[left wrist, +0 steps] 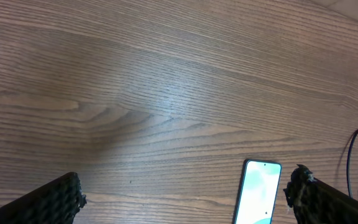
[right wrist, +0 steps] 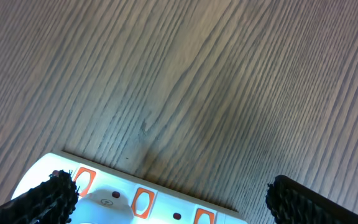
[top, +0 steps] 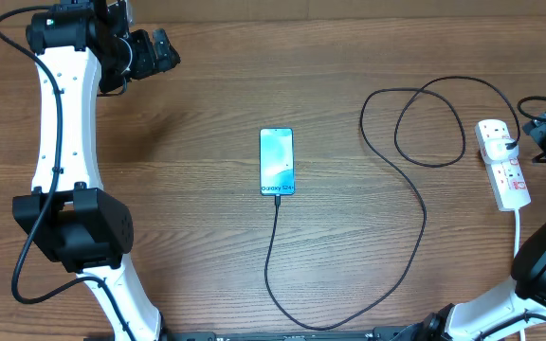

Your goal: Plug charger to phone and switch on socket

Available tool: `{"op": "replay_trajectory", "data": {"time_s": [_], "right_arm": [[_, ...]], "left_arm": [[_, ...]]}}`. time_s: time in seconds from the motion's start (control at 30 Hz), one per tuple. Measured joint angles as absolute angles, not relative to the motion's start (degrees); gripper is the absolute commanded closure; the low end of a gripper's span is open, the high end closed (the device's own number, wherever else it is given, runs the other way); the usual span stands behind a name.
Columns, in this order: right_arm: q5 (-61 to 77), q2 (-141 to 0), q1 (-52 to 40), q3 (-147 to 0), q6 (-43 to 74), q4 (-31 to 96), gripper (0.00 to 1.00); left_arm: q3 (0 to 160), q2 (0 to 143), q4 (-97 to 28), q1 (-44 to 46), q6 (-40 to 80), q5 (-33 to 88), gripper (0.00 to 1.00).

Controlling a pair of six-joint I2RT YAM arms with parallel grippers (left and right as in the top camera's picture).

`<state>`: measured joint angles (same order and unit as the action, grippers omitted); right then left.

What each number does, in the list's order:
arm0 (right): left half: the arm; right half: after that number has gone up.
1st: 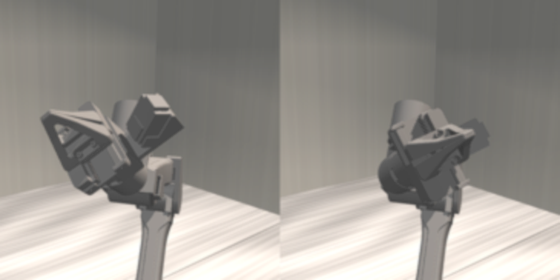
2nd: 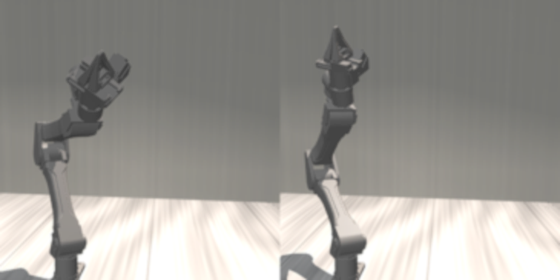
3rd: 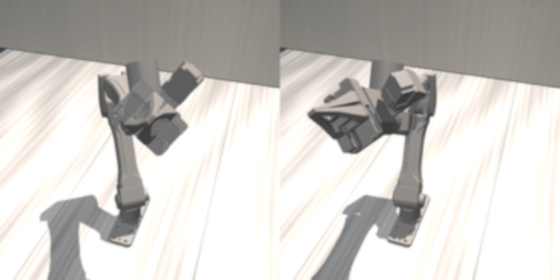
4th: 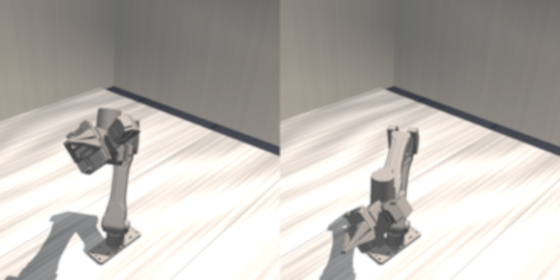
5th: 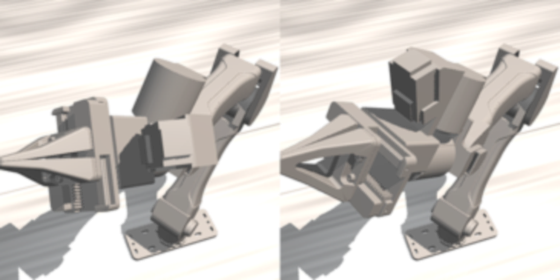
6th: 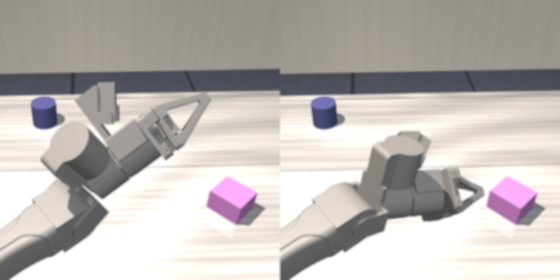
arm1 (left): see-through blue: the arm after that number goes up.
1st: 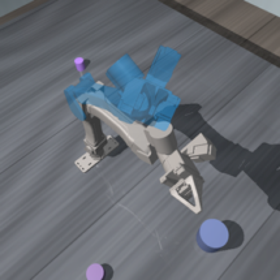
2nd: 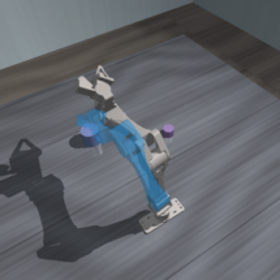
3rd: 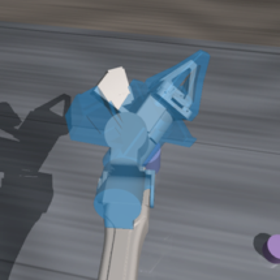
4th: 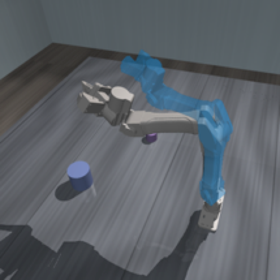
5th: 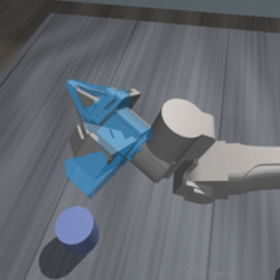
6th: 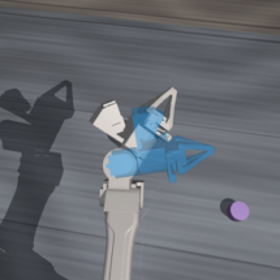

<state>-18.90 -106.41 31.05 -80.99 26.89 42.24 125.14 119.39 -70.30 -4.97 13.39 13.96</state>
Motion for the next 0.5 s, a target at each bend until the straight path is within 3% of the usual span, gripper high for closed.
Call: {"op": "replay_trajectory", "data": {"time_s": [0.5], "right_arm": [[-19.55,-106.41,31.33,-80.99,26.50,44.91,0.00]], "left_arm": [[125.14,119.39,-70.30,-4.97,13.39,13.93,0.00]]}}
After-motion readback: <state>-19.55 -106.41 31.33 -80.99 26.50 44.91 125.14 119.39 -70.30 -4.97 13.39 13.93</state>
